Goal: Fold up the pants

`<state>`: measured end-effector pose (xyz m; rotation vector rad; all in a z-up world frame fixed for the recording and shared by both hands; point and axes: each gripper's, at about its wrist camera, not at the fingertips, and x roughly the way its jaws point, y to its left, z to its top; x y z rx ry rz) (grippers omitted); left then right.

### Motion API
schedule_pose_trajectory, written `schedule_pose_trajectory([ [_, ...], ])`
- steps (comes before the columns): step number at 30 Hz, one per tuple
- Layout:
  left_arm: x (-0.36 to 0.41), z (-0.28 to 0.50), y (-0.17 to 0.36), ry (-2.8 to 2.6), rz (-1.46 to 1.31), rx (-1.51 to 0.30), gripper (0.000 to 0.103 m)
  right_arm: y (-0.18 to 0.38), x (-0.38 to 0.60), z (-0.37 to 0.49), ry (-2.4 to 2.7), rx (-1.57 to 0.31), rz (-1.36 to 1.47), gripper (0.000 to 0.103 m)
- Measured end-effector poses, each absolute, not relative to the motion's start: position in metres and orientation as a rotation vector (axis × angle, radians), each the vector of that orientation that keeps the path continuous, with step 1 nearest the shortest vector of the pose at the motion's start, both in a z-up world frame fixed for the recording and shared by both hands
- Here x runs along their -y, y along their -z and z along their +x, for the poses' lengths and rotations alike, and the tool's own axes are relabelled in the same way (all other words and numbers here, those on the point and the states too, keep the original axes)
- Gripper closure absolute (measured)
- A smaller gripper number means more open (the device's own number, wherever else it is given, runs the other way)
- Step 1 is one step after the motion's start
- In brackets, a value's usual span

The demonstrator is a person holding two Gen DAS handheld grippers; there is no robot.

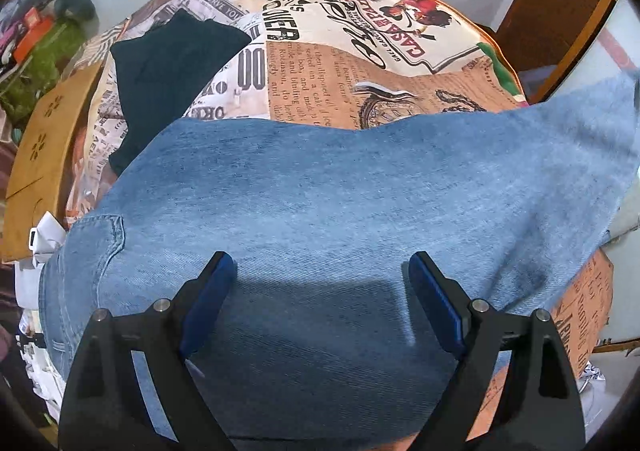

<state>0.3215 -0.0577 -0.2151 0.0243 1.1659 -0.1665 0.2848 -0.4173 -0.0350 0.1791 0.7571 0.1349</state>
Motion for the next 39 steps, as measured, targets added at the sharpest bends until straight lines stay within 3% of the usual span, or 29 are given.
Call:
schedule_pose_trajectory([
  [11,0.052,0.316,0.217,0.140,-0.007,-1.166,0.014,0.122,0.470,0.231,-0.066,-0.950,0.301,0.096],
  [16,0.048,0.314,0.215,0.123,0.008,-1.148,0.014,0.145,0.476,0.208,-0.042,-1.025,0.318,0.090],
  [20,0.035,0.314,0.209,0.104,-0.024,-1.121,0.014,0.140,0.469,0.195,0.016,-1.042,0.202,0.090],
  [23,0.021,0.313,0.200,0.081,-0.044,-1.089,0.014,0.129,0.457,0.189,0.002,-1.010,0.136,0.084],
  [31,-0.062,0.295,0.162,-0.052,-0.113,-0.974,0.014,0.085,0.367,0.210,-0.223,-0.879,0.072,0.082],
  [36,-0.140,0.272,0.150,-0.180,-0.173,-0.920,0.013,0.067,0.286,0.235,-0.399,-0.808,0.024,0.065],
  [39,-0.189,0.259,0.153,-0.253,-0.244,-0.907,0.011,0.066,0.239,0.253,-0.476,-0.795,-0.014,0.059],
])
